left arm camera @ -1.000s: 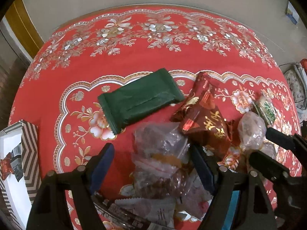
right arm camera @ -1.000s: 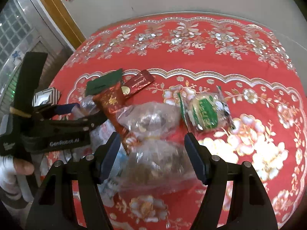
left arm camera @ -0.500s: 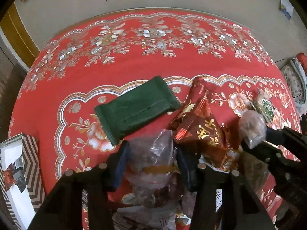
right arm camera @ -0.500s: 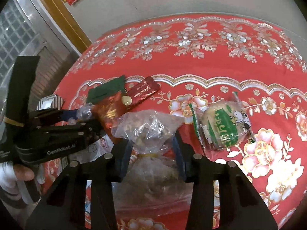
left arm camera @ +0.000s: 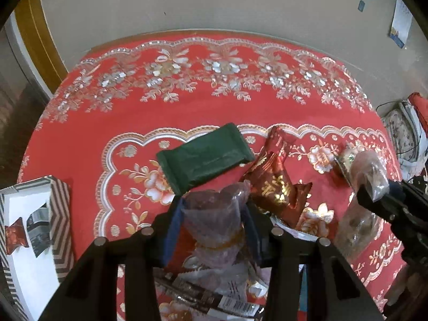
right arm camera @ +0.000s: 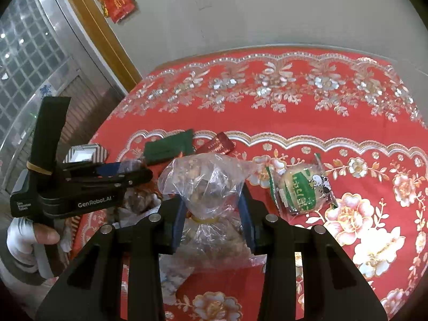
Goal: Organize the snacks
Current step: 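Grasp the clear bag of nuts with the right gripper, then carry the nut bag to the white tray and open the right gripper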
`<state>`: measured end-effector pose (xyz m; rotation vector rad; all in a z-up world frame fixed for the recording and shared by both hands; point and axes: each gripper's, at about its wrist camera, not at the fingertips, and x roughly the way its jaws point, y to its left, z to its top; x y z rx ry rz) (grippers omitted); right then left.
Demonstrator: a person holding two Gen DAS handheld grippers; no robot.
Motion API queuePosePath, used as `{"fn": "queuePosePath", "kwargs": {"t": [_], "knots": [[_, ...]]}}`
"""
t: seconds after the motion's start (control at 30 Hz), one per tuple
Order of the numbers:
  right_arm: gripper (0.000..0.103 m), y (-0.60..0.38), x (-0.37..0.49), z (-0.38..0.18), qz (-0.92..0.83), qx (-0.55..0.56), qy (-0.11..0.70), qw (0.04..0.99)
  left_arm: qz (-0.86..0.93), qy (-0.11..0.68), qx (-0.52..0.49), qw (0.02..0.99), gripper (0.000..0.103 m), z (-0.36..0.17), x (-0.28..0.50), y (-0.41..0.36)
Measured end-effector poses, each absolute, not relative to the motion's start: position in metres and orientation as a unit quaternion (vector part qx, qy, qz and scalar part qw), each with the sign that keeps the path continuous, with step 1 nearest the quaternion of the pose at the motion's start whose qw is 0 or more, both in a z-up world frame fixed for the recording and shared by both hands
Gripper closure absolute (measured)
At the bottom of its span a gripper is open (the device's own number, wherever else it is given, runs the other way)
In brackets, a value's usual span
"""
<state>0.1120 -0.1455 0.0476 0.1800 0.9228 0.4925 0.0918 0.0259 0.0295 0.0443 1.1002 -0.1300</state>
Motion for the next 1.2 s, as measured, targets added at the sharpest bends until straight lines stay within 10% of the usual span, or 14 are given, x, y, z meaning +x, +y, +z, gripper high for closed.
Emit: {"fn": "queuePosePath", "kwargs": {"t": [1.2], "knots": [[0.067, -0.012, 0.061, 0.095, 0.345, 0.024, 0.416, 0.841, 0.024, 0.486, -0.005, 0.874, 0.057, 0.074, 0.027, 0.143]]}}
